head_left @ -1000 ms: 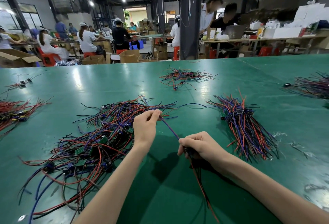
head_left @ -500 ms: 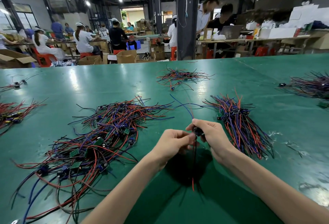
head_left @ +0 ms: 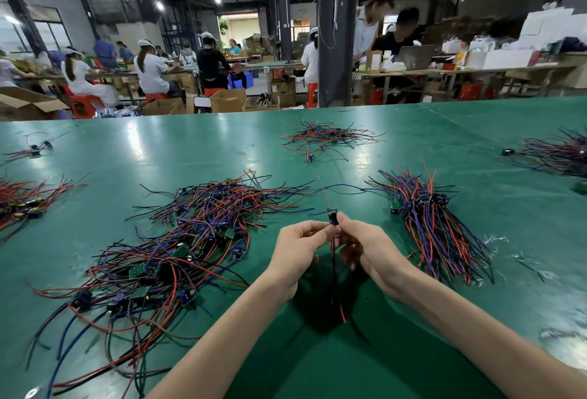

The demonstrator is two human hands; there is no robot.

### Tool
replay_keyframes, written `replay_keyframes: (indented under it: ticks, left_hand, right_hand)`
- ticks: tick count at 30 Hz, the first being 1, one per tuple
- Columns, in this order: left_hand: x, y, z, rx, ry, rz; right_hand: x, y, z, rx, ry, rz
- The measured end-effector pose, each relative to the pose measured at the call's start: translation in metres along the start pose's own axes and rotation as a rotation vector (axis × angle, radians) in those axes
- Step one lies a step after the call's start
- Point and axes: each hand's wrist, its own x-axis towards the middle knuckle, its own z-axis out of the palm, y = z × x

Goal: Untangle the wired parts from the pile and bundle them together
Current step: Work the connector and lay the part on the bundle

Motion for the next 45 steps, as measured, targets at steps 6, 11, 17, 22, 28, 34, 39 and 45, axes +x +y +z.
replay_keyframes:
  ticks: [6, 11, 17, 22, 28, 34, 39, 45]
  left_hand:
    - [0.002, 0.004, -0.002, -0.07, 0.029, -0.036]
    - [0.003, 0.004, -0.002, -0.106, 0.014, -0.101]
    - [0.002, 0.002, -0.004, -0.022, -0.023, -0.026]
    - [0.007, 0.003, -0.011, -0.023, 0.052, 0.017]
    - [0.02, 0.009, -0.028, -0.128, 0.212, -0.012]
    - [0.025, 0.01, -0.04, -0.177, 0.274, -0.049]
    - [0.026, 0.011, -0.04, -0.213, 0.279, -0.092]
    - [0.027, 0.011, -0.04, -0.266, 0.275, -0.134]
  right_hand:
    - [-0.006, 0.0, 0.001, -0.062, -0.085, -0.052]
    - [-0.008, 0.001, -0.001, -0.09, -0.105, -0.081]
    - [-0.014, -0.002, 0.004, -0.077, -0.099, -0.107]
    - [-0.02, -0.003, 0.011, -0.064, -0.116, -0.113]
    - [-0.032, 0.0, 0.022, -0.099, -0.242, -0.085]
    - [-0.036, 0.003, 0.025, -0.24, -0.324, -0.196]
    - [-0.035, 0.003, 0.025, -0.362, -0.347, -0.284]
    - [-0.037, 0.01, 0.028, -0.334, -0.37, -0.305]
